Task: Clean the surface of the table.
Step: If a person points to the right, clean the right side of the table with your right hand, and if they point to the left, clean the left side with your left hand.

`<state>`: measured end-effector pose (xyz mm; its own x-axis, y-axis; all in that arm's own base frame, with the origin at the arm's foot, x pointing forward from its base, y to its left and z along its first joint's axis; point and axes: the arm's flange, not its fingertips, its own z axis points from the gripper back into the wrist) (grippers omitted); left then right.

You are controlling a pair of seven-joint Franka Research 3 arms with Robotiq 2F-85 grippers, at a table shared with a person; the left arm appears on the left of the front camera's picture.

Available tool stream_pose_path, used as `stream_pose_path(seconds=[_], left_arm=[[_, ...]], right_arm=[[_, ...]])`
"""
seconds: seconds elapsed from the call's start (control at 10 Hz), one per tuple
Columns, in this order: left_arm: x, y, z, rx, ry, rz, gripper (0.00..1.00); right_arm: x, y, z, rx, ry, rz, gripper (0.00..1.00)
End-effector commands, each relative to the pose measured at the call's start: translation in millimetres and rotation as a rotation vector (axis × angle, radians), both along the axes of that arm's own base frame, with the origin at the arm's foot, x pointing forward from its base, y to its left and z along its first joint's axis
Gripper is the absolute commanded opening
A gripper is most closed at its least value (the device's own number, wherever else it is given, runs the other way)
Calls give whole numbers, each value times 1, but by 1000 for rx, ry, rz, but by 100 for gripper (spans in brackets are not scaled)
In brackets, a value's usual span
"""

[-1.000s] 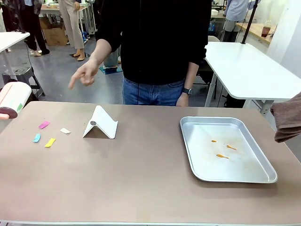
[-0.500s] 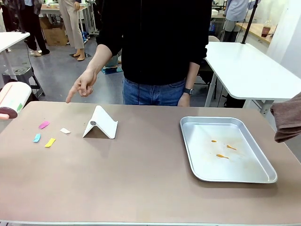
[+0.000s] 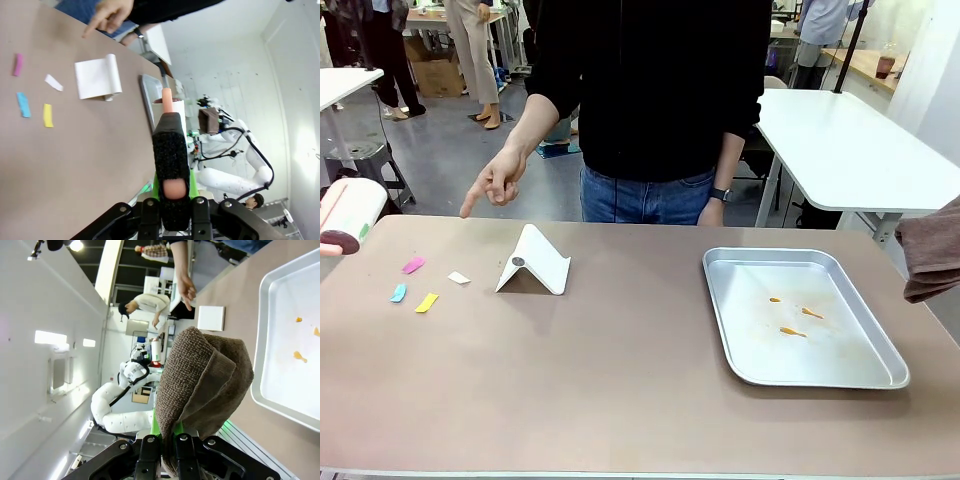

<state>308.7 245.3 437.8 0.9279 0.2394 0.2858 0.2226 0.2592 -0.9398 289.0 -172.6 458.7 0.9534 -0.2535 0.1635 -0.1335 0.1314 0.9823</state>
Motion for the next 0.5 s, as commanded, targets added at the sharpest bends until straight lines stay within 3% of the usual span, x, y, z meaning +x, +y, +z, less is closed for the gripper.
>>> stream_pose_path(seconds=[0.0, 0.1, 0.4], left_arm=[[6, 12, 10, 116, 56, 74, 21], [11, 20, 13, 233, 84, 174, 21], [35, 23, 3, 433, 166, 255, 21]], right_arm=[[-2, -1, 1, 10, -4, 5, 3], [-2, -1, 1, 10, -4, 5, 3], [-2, -1, 1, 10, -4, 5, 3]])
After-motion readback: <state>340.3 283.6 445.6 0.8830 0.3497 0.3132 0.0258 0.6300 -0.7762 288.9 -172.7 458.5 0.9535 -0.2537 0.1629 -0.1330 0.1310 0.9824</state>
